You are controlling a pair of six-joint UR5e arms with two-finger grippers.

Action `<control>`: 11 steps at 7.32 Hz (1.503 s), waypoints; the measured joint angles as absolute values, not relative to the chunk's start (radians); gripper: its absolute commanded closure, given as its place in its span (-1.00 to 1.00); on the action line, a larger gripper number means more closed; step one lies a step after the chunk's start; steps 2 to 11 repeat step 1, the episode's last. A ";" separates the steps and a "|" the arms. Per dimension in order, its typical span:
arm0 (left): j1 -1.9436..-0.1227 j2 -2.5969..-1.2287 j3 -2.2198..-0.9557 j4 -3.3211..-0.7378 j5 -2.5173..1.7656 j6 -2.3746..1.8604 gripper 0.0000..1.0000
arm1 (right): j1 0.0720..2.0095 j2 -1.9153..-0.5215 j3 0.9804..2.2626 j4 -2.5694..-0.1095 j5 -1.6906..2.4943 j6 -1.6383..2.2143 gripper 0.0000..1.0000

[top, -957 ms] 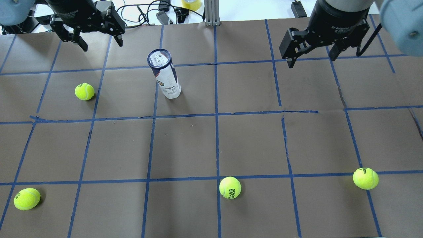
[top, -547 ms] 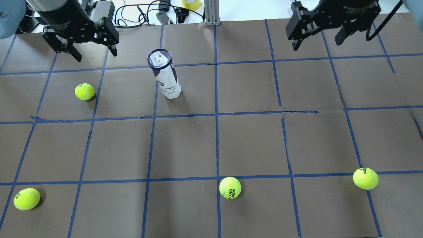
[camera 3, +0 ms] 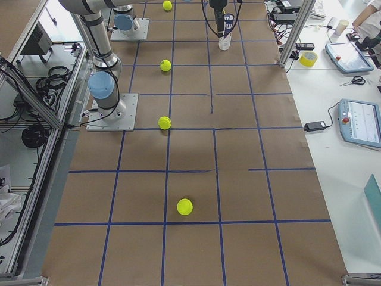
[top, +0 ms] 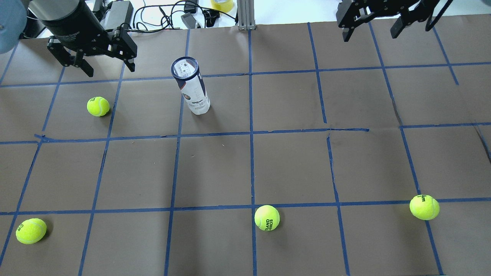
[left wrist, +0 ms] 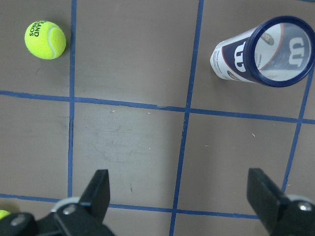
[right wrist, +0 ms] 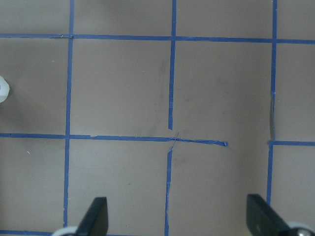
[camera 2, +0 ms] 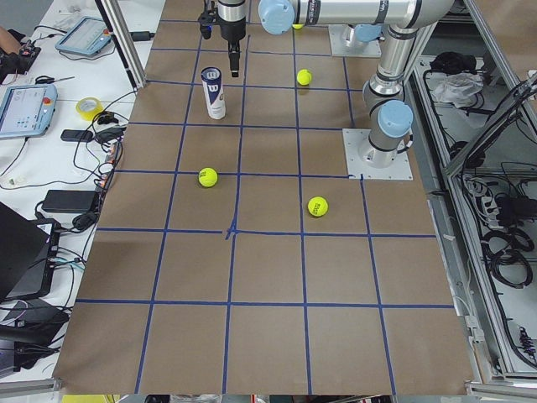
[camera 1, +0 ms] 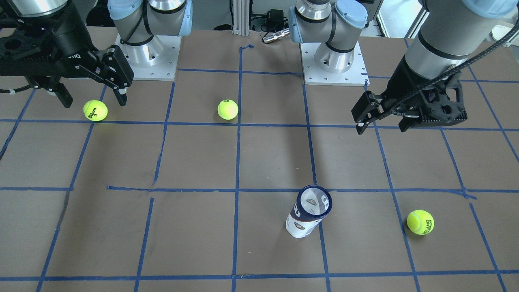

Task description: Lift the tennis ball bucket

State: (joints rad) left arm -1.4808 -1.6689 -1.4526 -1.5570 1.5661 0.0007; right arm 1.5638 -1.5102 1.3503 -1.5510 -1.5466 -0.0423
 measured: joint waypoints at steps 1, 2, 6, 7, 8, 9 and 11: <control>-1.482 -1.667 -1.455 -1.557 1.565 0.002 -1.00 | 1.563 -1.511 1.353 -1.548 -1.544 -0.042 -1.00; -1.482 -1.667 -1.455 -1.557 1.565 0.002 -1.00 | 1.563 -1.511 1.353 -1.548 -1.544 -0.042 -1.00; -1.482 -1.667 -1.455 -1.557 1.565 0.002 -1.00 | 1.563 -1.511 1.353 -1.548 -1.544 -0.042 -1.00; -1.482 -1.667 -1.455 -1.557 1.565 0.002 -1.00 | 1.563 -1.511 1.353 -1.548 -1.544 -0.042 -1.00; -1.482 -1.667 -1.455 -1.557 1.565 0.002 -1.00 | 1.563 -1.511 1.353 -1.548 -1.544 -0.042 -1.00; -1.482 -1.667 -1.455 -1.557 1.565 0.002 -1.00 | 1.563 -1.511 1.353 -1.548 -1.544 -0.042 -1.00; -1.482 -1.667 -1.455 -1.557 1.565 0.002 -1.00 | 1.563 -1.511 1.353 -1.548 -1.544 -0.042 -1.00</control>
